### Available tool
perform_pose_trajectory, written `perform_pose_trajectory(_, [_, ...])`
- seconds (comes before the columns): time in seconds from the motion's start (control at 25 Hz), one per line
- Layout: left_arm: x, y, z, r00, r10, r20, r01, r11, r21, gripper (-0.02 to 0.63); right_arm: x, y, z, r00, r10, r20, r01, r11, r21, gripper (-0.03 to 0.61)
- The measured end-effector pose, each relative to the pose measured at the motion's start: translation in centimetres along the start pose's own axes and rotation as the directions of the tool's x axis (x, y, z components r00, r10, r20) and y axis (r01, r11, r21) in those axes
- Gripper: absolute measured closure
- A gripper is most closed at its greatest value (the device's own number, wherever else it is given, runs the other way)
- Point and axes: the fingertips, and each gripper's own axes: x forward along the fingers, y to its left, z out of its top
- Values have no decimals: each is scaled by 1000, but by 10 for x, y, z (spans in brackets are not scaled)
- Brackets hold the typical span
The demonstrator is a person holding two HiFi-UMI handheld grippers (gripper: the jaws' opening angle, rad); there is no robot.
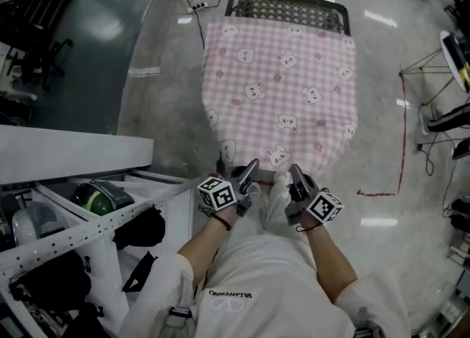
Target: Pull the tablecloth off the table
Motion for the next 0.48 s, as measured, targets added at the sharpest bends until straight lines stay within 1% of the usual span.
perform_pose_trajectory(0.28, [-8,-45,38,995,-79,58,76,996,47,611,-6,56,29,993,88,74,-82,993,-84,561])
perform_pose_trajectory(0.48, [-13,-79,62,990,-110,84,104,992,70,611,-14,95,51,983,153,105,-137,980,-146,560])
